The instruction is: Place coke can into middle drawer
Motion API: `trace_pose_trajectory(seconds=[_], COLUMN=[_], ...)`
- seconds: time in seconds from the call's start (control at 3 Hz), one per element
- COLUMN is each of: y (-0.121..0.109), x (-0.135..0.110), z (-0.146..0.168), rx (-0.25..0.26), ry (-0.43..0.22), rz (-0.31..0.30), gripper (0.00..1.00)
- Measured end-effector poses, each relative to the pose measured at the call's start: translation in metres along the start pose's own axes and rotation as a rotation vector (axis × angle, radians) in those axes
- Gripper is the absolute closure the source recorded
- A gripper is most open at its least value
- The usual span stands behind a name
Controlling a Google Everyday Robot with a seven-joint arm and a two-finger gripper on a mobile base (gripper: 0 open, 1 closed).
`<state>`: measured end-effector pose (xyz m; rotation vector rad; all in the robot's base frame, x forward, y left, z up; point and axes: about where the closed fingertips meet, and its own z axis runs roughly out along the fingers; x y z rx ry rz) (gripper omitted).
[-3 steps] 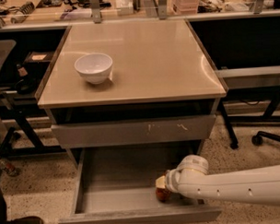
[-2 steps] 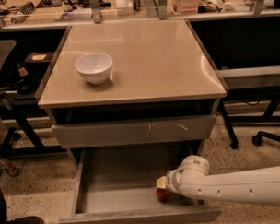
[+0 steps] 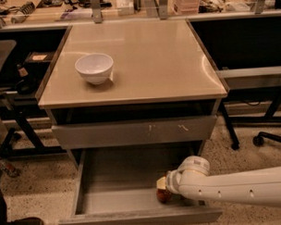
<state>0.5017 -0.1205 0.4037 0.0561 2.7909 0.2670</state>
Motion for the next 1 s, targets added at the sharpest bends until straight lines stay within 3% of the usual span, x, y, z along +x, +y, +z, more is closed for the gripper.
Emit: trace_pose_trajectory(seconds=[0.33,0.67,1.0], y=[0.0,0.0,0.0], x=[0.0,0.0,0.0], z=[0.0,0.0,0.0], rx=[0.0,0.0,0.0], ry=[0.0,0.0,0.0], rz=[0.0,0.0,0.0], gripper=[0.12,0.0,0.0])
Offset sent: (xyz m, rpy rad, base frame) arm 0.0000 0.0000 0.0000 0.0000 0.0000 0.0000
